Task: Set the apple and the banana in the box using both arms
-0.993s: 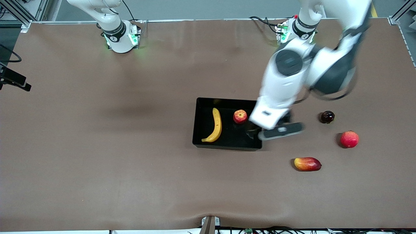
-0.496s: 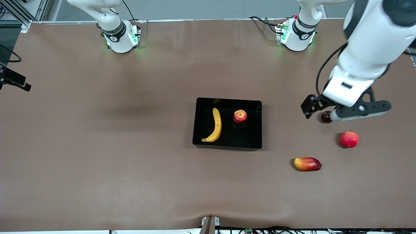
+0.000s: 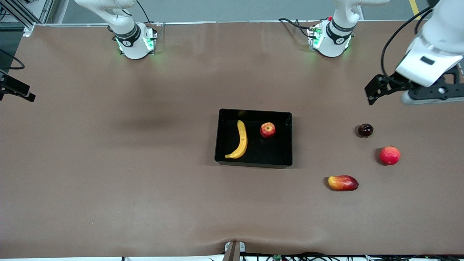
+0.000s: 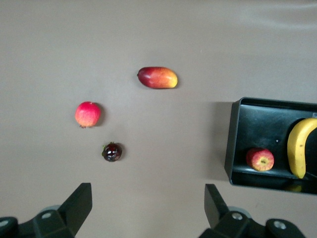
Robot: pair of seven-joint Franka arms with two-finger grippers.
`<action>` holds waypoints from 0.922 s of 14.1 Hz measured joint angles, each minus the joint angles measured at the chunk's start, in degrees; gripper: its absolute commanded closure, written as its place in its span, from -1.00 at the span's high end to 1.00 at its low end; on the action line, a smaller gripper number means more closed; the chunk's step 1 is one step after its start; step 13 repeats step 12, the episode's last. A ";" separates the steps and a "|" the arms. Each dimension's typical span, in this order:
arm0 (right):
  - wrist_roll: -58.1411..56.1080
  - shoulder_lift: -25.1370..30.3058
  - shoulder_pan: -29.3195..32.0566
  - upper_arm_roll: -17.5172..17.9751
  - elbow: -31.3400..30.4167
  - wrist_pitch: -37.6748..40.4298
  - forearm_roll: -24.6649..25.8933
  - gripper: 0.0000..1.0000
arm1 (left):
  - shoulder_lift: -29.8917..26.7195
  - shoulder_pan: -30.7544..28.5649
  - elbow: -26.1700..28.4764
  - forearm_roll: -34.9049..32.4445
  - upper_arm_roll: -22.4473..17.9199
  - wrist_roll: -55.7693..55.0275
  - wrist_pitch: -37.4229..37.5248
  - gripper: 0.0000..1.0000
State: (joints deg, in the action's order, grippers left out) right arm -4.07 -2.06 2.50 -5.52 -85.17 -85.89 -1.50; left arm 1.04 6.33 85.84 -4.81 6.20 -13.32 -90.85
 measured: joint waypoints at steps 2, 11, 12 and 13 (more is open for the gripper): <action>0.00 0.00 0.00 0.03 0.00 0.00 0.00 1.00 | -3.26 -0.07 3.40 2.01 -2.28 1.97 0.04 1.00; 0.00 0.00 0.00 0.22 0.00 0.00 0.00 1.00 | -8.30 0.36 9.52 2.83 -4.09 3.42 0.53 1.00; 0.00 0.00 0.00 0.28 0.00 0.00 0.00 1.00 | -8.01 0.39 9.52 2.83 -4.07 3.39 0.49 1.00; 0.00 0.00 0.00 0.28 0.00 0.00 0.00 1.00 | -8.01 0.39 9.52 2.83 -4.07 3.39 0.49 1.00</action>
